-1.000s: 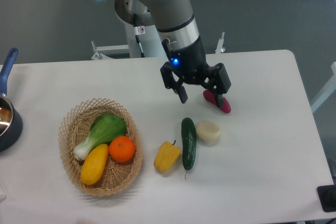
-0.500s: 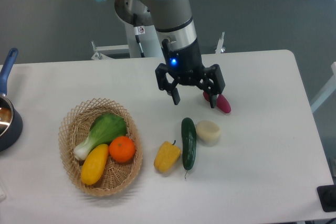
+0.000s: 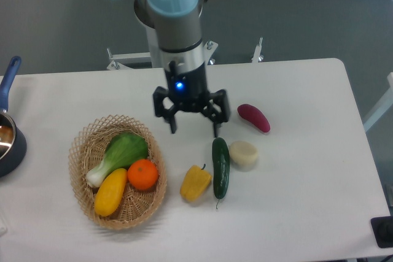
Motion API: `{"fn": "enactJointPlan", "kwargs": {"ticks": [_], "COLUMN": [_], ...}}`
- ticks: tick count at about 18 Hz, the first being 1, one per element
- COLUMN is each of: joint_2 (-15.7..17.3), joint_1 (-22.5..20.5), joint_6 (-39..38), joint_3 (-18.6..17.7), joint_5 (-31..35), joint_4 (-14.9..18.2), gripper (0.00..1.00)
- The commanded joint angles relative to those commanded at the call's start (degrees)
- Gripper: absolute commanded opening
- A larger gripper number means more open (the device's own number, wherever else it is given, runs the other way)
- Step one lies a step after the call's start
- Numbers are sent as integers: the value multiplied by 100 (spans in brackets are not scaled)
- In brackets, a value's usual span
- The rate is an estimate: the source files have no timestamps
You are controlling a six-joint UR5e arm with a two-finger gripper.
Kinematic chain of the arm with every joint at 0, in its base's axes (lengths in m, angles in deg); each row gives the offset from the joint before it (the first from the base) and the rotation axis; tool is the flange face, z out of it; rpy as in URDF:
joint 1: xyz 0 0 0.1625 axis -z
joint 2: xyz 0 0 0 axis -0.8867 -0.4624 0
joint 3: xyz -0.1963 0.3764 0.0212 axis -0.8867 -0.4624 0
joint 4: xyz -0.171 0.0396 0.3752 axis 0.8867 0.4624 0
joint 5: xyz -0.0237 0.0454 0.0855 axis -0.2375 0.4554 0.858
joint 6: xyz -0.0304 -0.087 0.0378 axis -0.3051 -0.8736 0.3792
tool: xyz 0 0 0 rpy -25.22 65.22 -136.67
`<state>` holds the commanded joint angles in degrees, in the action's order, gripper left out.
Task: Pick up the mango from the basket
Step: 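Move the open gripper over the basket and lower onto the yellow mango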
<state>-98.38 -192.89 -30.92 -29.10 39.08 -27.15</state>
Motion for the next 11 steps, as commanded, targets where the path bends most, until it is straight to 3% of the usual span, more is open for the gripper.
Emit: {"fn": "enactJointPlan", "kwargs": {"ticks": [3,6,11], "joint_2": [-448,-800,-1372], "joint_1": [430,615,1125], "joint_6": [-635,-960,-1190], "joint_3": [290,361,633], "joint_5": [-9,-52,-114], "joint_4": [-9,-18,-360], "gripper": [100,100,100]}}
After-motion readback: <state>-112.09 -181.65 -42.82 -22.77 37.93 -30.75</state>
